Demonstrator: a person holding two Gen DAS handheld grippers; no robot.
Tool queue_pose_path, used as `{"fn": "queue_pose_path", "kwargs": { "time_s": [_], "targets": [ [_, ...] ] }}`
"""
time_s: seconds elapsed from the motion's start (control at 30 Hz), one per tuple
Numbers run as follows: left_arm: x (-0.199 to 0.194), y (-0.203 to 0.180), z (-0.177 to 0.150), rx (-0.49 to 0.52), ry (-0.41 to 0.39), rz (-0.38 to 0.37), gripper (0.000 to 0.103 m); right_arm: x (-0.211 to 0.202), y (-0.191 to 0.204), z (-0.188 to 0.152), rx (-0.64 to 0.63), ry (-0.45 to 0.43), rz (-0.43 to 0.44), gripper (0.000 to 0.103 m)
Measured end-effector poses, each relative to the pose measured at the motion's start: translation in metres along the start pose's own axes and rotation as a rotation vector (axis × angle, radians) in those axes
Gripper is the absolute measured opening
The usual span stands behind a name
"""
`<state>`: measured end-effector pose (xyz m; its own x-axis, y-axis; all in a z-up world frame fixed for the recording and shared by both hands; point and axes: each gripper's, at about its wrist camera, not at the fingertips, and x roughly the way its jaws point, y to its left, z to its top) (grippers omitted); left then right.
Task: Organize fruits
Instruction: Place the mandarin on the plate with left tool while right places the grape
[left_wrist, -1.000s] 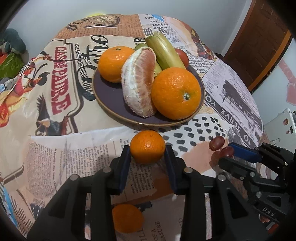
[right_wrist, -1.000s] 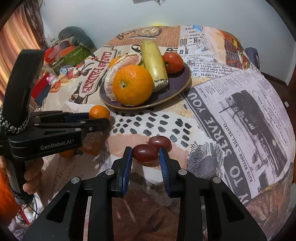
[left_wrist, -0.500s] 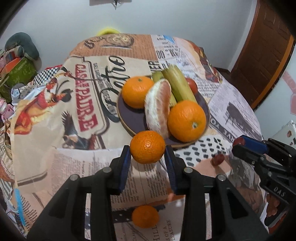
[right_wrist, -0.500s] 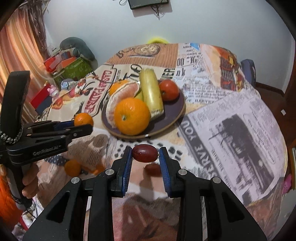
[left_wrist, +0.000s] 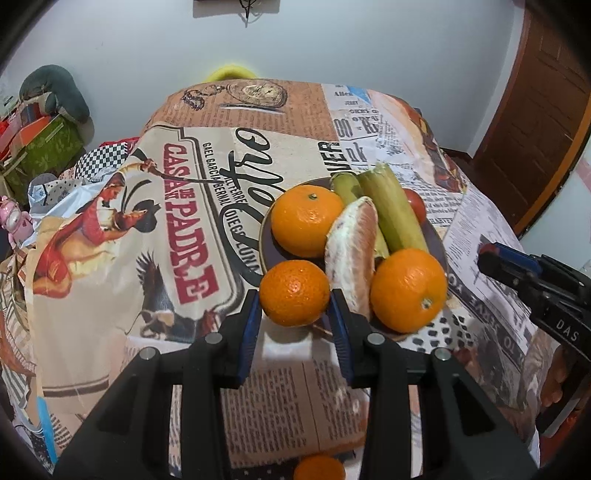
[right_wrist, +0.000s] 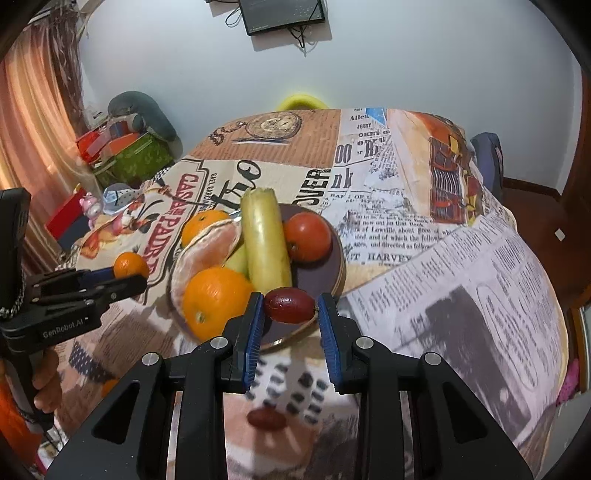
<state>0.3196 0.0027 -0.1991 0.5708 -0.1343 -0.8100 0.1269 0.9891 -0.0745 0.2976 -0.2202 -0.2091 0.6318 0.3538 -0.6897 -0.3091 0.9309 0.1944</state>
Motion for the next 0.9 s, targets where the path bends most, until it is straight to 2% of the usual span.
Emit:
{"fn": "queue_pose_path", "kwargs": {
  "time_s": [0.53, 0.9],
  "targets": [
    [0.027, 0.003, 0.016, 0.005, 0.019, -0.031, 0.037, 0.047, -0.013, 0.014, -0.005, 0.069, -0.014, 0.028],
    [0.026, 0.003, 0.015, 0.009, 0.011, -0.032, 0.04, 0.05, -0.018, 0.014, 0.023, 0.083, 0.002, 0.03]
  ]
}}
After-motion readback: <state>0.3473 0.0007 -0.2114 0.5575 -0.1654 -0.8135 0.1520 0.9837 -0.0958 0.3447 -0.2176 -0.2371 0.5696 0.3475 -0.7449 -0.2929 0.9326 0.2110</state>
